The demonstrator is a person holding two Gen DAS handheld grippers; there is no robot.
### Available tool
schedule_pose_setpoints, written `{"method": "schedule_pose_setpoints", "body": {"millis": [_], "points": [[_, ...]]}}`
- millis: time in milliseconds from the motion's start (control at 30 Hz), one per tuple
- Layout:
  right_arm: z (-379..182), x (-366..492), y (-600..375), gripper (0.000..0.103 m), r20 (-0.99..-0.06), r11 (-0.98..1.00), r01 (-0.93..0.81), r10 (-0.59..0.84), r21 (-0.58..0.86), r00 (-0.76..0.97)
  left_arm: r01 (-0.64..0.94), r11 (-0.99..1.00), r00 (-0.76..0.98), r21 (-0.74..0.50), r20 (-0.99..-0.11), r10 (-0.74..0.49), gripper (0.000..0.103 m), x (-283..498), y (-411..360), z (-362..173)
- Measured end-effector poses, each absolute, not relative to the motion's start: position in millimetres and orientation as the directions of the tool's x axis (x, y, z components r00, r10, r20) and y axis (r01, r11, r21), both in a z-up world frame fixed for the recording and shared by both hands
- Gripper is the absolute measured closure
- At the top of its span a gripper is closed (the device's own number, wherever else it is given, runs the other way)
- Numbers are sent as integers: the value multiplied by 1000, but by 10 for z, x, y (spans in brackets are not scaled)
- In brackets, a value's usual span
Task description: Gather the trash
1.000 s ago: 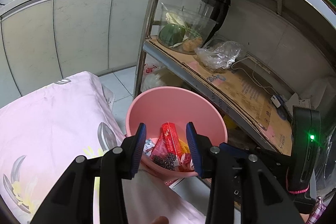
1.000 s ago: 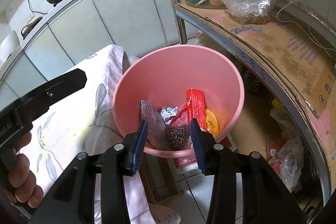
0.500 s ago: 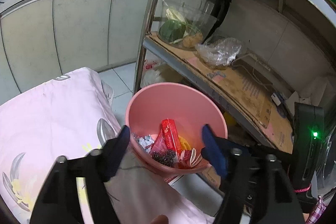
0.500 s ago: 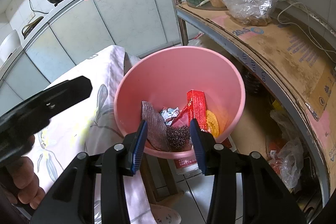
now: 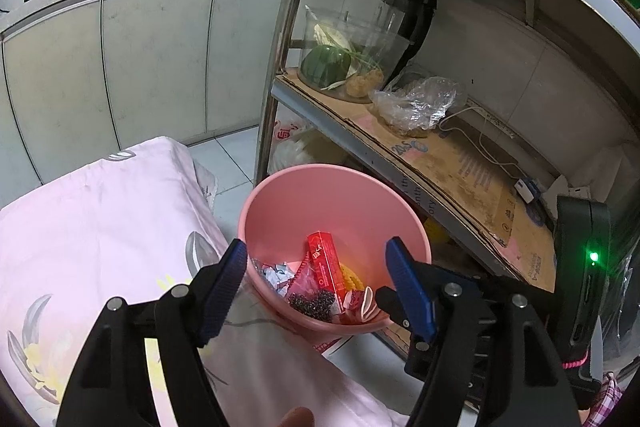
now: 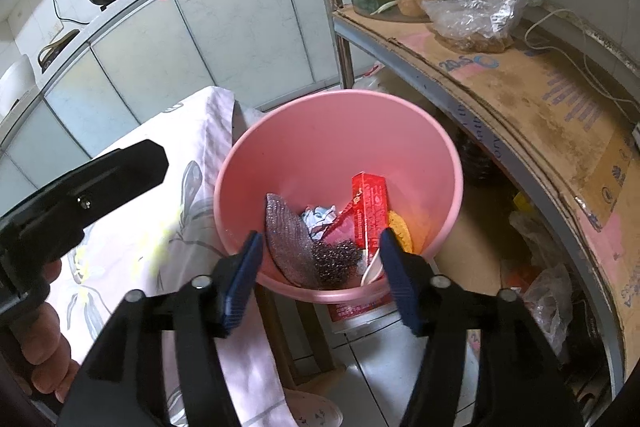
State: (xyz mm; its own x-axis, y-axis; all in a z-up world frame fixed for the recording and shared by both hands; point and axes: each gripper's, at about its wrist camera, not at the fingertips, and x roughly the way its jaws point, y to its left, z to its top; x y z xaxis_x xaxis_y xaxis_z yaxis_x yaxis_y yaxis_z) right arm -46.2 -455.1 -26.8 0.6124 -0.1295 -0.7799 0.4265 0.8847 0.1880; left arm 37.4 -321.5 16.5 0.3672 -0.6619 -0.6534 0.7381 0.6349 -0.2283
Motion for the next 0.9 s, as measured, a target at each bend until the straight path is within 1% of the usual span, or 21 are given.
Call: {"method": "schedule_pose_setpoints", "body": {"millis": [267,700,733,767,900], "points": [[-175,-527,-4506,41,-741,888,431,-179,161,647,722,657,402,-216,-643,-652,33,354,-3154,182],[-176,-600,-4375,40,-725,893,426,-200,142,660,695,699,486,-167,-607,-629,33,146,-3004,259],[-174,-612,-4364,40,-722,893,427,-203,141,661,694,701,489,-166,-605,-628,37,126,-2991,266],[-172,-622,-4358,40,-720,893,428,-205,140,663,691,705,495,-161,-605,-623,38,101,-2977,271],[-145,-676,-4323,40,-707,891,432,-216,138,673,686,713,512,-144,-600,-614,39,8,-2934,279]]}}
